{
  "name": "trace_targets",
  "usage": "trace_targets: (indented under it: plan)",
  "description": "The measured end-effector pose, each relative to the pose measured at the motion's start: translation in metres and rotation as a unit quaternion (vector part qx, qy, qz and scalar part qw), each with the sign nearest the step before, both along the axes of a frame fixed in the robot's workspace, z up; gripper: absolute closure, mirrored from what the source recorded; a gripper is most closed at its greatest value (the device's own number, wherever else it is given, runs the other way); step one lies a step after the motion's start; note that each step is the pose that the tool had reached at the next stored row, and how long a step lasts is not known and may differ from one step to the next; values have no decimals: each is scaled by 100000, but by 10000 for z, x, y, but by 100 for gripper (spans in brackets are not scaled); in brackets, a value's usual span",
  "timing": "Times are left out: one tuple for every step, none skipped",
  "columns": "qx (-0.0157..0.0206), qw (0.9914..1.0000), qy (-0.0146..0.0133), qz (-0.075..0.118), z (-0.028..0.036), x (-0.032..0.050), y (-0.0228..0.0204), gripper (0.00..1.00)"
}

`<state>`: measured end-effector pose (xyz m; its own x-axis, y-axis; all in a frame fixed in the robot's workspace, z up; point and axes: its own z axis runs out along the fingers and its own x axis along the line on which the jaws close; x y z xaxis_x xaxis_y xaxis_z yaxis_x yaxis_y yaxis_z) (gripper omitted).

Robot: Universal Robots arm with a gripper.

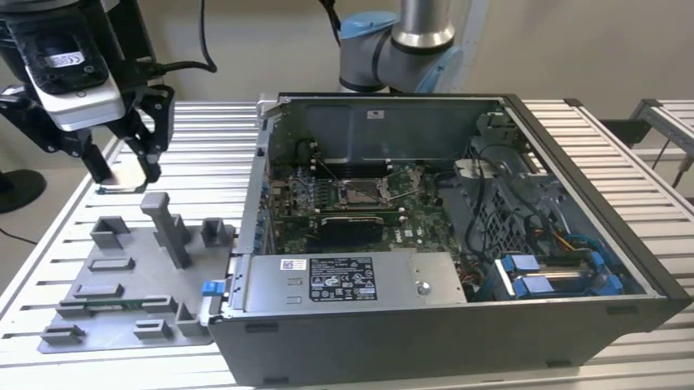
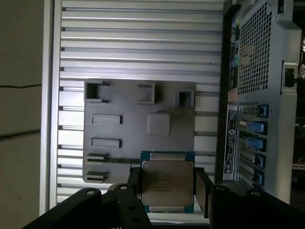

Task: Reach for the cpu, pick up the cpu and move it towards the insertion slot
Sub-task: 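Pick up the cpu and move it towards the insertion slot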

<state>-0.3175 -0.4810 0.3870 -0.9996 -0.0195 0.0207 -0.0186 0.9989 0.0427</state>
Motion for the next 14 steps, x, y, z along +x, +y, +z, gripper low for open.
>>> trace_targets:
  plan:
    - [5, 100000, 15, 2, -1, 21, -5, 100]
    - [0, 100000, 33, 1, 0, 42, -10, 100]
    - [-1, 100000, 50, 1, 0, 63, -15, 100]
    - [0, 100000, 65, 0, 0, 83, -19, 100]
    - [1, 100000, 76, 0, 0, 104, -24, 100]
    - [1, 100000, 90, 3, 0, 125, -28, 100]
    - [3, 100000, 99, 3, 0, 145, -33, 100]
    - [5, 100000, 111, 3, -1, 164, -37, 100]
    - [2, 100000, 125, 4, 0, 184, -41, 100]
    - [-1, 100000, 139, 5, 0, 203, -45, 100]
    - [-1, 100000, 152, 7, 0, 221, -49, 100]
    - [1, 100000, 159, 8, 0, 239, -53, 100]
    - [0, 100000, 172, 5, 0, 259, -57, 100]
    - [4, 100000, 179, 4, 0, 277, -61, 100]
